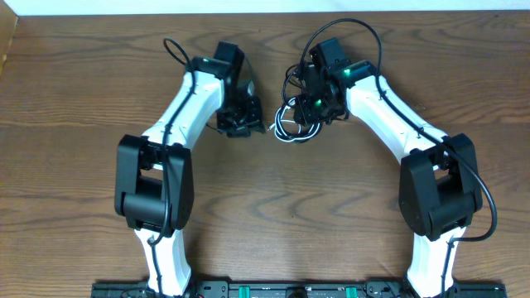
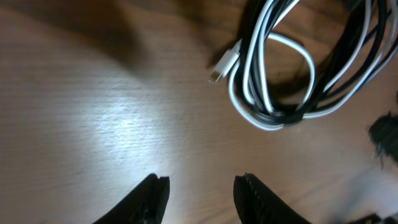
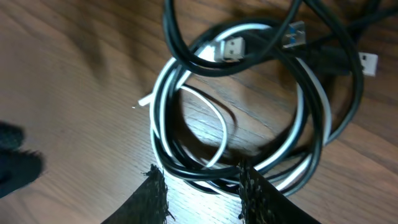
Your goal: Untangle cables
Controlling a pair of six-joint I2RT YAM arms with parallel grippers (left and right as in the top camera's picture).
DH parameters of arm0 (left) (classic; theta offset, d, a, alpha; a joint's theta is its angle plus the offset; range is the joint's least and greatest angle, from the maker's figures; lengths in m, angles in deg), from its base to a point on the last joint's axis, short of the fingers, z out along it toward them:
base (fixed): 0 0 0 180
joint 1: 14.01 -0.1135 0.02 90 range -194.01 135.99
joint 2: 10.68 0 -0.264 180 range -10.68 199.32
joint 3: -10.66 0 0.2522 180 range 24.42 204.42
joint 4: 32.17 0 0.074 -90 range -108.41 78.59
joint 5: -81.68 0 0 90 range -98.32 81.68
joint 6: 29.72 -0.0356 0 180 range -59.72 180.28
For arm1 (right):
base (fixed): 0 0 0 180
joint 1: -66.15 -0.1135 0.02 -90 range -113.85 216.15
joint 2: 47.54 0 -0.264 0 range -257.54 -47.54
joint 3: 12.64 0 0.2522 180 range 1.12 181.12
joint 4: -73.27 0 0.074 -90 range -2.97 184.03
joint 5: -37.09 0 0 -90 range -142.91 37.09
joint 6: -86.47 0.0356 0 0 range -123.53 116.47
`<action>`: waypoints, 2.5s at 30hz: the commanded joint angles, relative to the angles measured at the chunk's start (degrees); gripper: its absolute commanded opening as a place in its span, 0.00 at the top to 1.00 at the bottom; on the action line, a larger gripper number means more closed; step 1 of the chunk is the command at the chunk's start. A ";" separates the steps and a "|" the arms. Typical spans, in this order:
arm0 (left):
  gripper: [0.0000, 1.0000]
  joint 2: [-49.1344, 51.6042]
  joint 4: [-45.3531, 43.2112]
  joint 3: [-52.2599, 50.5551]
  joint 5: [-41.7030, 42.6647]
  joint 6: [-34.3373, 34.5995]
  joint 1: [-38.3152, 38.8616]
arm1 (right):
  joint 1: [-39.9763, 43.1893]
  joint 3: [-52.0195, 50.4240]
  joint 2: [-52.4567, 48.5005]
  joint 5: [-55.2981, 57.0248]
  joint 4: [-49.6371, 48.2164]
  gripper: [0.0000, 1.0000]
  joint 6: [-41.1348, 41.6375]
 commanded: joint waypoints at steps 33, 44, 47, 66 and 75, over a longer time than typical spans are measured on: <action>0.64 8.35 -3.80 -4.61 1.77 10.97 10.54 | -1.25 -1.40 1.14 15.08 8.41 0.55 8.68; 0.64 0.24 7.80 -2.80 1.53 1.70 10.29 | -1.27 -1.81 1.14 10.91 10.25 0.47 11.21; 0.63 -6.51 6.47 -2.71 -6.75 1.70 9.49 | -1.62 -2.47 1.14 7.26 8.09 0.48 11.17; 0.35 -16.35 2.86 -5.68 -4.28 3.58 -2.60 | -6.88 -3.56 1.14 5.84 -10.51 0.50 -13.03; 0.34 -8.90 0.09 -7.39 5.07 2.14 -2.56 | -8.22 -8.94 1.14 10.58 -18.56 0.72 -16.11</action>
